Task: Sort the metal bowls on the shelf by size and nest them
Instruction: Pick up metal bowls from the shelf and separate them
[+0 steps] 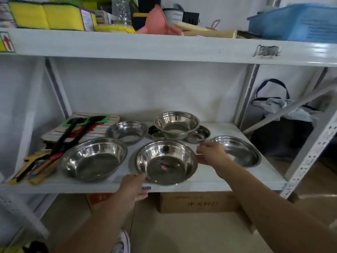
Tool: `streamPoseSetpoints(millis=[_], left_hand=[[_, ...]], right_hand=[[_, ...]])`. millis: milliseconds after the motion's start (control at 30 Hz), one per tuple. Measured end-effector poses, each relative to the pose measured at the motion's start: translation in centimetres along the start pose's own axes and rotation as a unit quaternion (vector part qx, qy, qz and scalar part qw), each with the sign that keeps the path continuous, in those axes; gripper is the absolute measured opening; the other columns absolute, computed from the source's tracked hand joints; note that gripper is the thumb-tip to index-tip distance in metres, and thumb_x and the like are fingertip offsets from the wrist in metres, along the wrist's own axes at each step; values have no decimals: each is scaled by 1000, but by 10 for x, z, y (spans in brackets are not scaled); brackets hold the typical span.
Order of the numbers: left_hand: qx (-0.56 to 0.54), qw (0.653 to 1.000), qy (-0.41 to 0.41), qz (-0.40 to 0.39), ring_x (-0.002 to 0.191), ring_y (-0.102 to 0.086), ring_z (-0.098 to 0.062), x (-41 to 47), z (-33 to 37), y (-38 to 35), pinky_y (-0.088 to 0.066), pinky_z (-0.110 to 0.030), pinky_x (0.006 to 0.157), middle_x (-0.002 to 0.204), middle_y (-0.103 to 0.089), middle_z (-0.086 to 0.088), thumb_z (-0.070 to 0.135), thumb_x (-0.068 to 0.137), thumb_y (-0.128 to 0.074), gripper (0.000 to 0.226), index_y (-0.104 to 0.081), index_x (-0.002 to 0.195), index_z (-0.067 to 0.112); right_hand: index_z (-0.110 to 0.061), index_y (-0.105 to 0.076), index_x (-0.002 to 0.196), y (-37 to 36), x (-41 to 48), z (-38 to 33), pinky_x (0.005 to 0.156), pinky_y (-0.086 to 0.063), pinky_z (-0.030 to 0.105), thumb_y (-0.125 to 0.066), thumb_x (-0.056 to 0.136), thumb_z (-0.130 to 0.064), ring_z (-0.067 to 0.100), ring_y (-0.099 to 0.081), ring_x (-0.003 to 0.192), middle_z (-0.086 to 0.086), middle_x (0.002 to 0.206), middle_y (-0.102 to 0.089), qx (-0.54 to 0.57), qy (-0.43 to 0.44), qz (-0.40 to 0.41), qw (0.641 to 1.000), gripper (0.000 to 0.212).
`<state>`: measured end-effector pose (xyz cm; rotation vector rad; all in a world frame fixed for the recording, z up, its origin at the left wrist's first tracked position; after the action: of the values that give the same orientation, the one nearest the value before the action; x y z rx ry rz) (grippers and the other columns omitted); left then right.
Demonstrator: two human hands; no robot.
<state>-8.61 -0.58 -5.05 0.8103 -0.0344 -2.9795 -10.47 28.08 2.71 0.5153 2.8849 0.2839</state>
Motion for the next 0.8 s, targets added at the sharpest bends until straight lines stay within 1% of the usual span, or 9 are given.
streamPoseSetpoints(millis=[100,167,233,333,467,533,667,733,800], left_hand=[[-30,1000,3,-4,93,-72,-37,32,-3,-8,-62,-42,74,96,-65,-13,17,100,-59,7,-53,104,15],[-26,1000,3,-14,86,-73,-37,48,-7,-14,-62,-42,70,92,-67,-16,12,102,-55,5,-56,100,16],[-23,1000,-10,-17,72,-72,-33,60,-6,-13,-63,-40,63,89,-70,-18,8,101,-53,10,-59,106,14],[-16,999,-18,-27,67,-73,-33,72,-7,-10,-64,-39,62,84,-72,-19,3,99,-52,16,-62,107,13],[-34,999,-18,-34,59,-75,-30,75,-10,-10,-61,-35,53,78,-73,-19,0,97,-54,18,-66,108,8],[-46,998,-22,-37,62,-75,-32,77,-9,-11,-61,-35,53,81,-73,-21,0,96,-54,19,-66,110,6],[-67,996,-53,-31,64,-74,-31,67,16,-4,-63,-36,54,80,-72,-21,-1,98,-53,17,-64,109,4],[-72,994,-75,-34,68,-75,-33,51,37,2,-64,-36,55,83,-73,-20,-2,99,-51,17,-63,108,6],[-69,993,-89,-43,76,-76,-34,35,58,9,-65,-37,60,92,-73,-22,0,101,-50,18,-62,112,6]], right_hand=[[-7,-67,87,-6,58,3,91,-61,46,-66,93,-4,28,-74,83,16,95,-73,51,-40,47,997,7],[-10,-66,89,-17,95,7,89,-62,42,-68,93,-8,24,-72,81,14,99,-73,90,-61,61,992,5],[-10,-68,94,-30,125,13,87,-63,40,-70,92,-8,22,-72,76,11,96,-75,131,-80,62,986,4],[-4,-67,103,-45,158,28,71,-66,37,-70,92,-6,26,-77,76,12,92,-77,164,-118,57,978,11],[-2,-61,98,-52,171,34,53,-63,31,-67,95,-5,28,-75,79,17,96,-72,180,-143,75,970,7],[-1,-59,98,-52,173,30,43,-61,29,-62,96,2,28,-73,75,18,94,-70,189,-141,86,968,4],[2,-58,105,-41,161,3,46,-61,29,-59,95,3,25,-68,69,14,93,-65,208,-91,91,970,10],[4,-59,102,-25,143,-24,39,-58,27,-62,92,5,24,-64,64,17,85,-63,257,-62,99,959,11],[8,-60,101,-5,117,-54,36,-55,26,-63,91,7,26,-65,63,22,86,-65,280,-37,104,954,10]])
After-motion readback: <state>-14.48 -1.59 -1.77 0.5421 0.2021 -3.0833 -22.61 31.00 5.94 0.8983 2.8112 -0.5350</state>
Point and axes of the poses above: each hand's wrist, its own x-axis towards the middle knuckle, its own y-axis out of the back of the hand, z = x × y, the point moved 10 cm from there along x, towards the middle knuckle
